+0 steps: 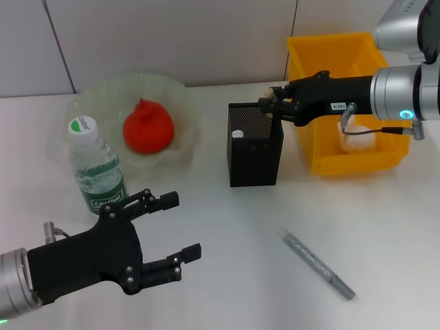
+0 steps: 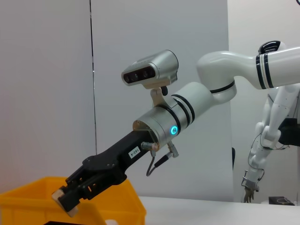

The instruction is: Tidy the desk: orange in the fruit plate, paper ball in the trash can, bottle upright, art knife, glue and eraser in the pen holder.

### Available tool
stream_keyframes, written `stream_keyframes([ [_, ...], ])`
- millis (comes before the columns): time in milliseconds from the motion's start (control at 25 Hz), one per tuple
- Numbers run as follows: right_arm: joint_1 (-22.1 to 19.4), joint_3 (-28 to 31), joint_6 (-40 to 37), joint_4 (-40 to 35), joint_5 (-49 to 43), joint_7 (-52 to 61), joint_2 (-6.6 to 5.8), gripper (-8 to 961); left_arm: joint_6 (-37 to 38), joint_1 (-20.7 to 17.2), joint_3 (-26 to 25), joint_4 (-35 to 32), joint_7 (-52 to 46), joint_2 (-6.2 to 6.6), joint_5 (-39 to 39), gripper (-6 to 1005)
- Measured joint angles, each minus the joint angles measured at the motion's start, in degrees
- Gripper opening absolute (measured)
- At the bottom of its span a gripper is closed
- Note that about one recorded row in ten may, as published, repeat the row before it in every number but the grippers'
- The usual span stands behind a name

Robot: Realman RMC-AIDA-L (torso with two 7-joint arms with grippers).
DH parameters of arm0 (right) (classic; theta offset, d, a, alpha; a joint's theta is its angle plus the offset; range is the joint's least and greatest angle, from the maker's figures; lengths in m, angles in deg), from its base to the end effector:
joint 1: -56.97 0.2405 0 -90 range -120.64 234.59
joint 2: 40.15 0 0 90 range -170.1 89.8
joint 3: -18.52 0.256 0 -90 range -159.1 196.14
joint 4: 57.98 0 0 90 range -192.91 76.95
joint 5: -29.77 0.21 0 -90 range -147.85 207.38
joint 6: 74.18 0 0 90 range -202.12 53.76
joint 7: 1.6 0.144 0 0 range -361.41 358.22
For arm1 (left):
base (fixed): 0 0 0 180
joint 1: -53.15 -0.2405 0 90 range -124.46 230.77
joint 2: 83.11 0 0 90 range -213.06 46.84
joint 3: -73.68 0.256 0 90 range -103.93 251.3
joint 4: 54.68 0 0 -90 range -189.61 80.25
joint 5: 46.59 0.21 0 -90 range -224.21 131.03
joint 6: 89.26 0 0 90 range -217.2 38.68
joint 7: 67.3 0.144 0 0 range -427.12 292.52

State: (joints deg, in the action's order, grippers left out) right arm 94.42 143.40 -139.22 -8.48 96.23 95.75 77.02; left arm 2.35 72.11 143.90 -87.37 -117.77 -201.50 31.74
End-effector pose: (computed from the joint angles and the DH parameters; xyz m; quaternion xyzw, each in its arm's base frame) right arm 0.2056 0.4215 0.0254 -0.9305 0.2028 0.1508 0.2652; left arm -0.2481 0.2707 -0.0324 -0.9214 -0.0388 -0.3618 0.1362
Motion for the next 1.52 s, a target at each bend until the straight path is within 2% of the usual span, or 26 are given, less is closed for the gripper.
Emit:
stream_keyframes([
  [320, -0.2, 0.0, 0.5, 0.6, 0.4, -0.2, 0.22, 389, 0.0, 0.0, 0.1, 0.0, -0.5, 0.06, 0.2, 803],
  [640, -0.7, 0.1, -0.1, 2.3, 1.4, -1.2, 0.56, 481, 0.0, 0.0, 0.0, 0.0, -0.4, 0.18, 0.3, 803],
  [760, -2.9, 0.3, -0.4, 5.1, 4.2, -3.2, 1.45, 516, 0.1, -0.2, 0.1, 0.0, -0.4, 0.19, 0.3, 803],
  [920, -4.3, 0.0, -1.2, 7.5, 4.5, -2.1, 1.79, 655, 0.1, -0.4, 0.0, 0.0, -0.2, 0.18, 0.3, 803],
  [1080, -6.3, -0.6, -3.2, 11.5, 2.9, 3.7, 1.78, 766, 0.2, -0.5, 0.0, 0.0, -0.5, 0.18, 0.2, 803],
  [1160, -8.7, -3.2, -4.5, 16.2, 0.6, 6.8, 1.86, 764, 0.0, -0.5, 0.0, 0.6, -0.3, 0.18, 0.2, 803],
  [1200, -8.7, -3.2, -4.5, 16.2, 0.6, 6.8, 1.86, 764, 0.0, -0.5, 0.0, 0.6, -0.3, 0.18, 0.2, 803],
  [1360, -14.0, -8.8, -4.8, 25.5, -1.2, 13.8, 1.99, 762, -0.1, -0.6, -0.2, 1.3, -0.1, 0.21, 0.2, 803],
  [1520, -16.0, -9.6, -7.3, 29.8, -3.6, 19.2, 1.98, 762, -0.1, -0.7, -0.2, 1.4, -0.1, 0.2, 0.2, 803],
])
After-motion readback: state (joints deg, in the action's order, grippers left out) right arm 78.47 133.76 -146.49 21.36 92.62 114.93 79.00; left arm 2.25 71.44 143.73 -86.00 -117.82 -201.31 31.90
